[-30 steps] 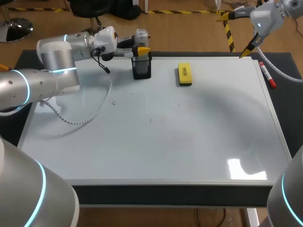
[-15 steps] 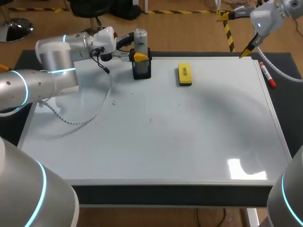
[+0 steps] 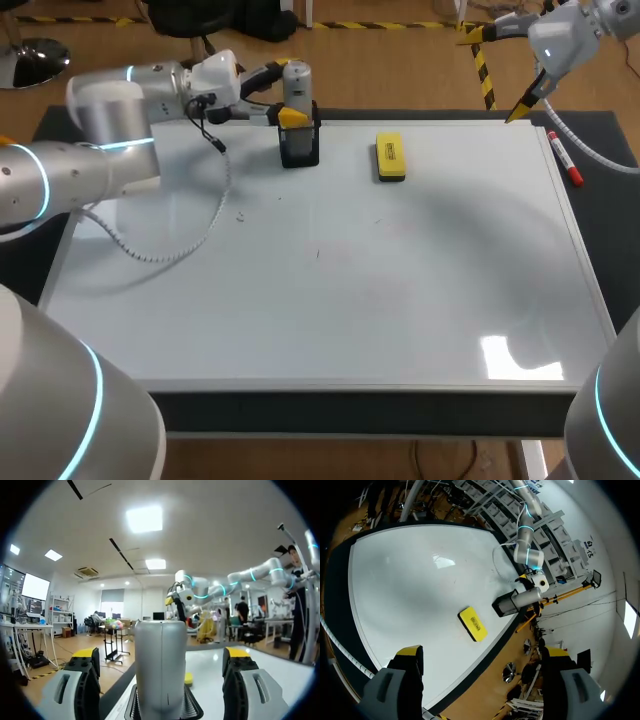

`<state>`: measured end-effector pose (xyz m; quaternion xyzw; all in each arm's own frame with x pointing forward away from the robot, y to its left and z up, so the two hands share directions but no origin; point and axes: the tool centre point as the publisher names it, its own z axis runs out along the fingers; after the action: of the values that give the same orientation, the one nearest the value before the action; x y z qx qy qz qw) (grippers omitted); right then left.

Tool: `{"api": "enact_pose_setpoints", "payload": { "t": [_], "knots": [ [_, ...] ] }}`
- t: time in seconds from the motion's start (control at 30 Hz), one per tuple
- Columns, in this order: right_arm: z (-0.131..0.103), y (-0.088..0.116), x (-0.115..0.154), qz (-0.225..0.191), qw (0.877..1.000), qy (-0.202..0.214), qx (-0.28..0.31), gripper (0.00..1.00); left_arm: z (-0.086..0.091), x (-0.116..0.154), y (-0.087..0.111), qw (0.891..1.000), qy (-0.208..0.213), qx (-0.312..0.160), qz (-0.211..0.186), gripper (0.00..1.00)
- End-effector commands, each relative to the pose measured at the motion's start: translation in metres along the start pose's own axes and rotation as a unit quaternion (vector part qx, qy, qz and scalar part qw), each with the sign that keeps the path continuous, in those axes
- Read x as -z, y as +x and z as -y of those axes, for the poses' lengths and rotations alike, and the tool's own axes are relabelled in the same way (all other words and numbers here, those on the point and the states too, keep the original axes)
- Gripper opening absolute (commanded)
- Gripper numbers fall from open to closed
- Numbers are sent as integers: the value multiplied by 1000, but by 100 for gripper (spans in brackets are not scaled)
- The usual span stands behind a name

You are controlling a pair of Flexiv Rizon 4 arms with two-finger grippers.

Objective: Pick up the inspection probe, press it on each red-marked spot on the whiteboard one by one, put down the probe, pick up the eraser, and wipe off all the red marks.

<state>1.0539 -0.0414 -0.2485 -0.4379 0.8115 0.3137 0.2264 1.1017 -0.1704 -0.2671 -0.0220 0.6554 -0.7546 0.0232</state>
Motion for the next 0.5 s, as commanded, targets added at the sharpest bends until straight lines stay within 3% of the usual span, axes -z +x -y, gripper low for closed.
{"api": "enact_pose_setpoints", "payload": {
  "t": [0.03,0.5],
  "knots": [
    [0,0,0,-2,1000,1,1,100,15,11,13,999,-18,-4,28,100],
    [0,0,0,-2,1000,1,1,100,40,53,30,995,-44,-16,88,100]
  ]
}}
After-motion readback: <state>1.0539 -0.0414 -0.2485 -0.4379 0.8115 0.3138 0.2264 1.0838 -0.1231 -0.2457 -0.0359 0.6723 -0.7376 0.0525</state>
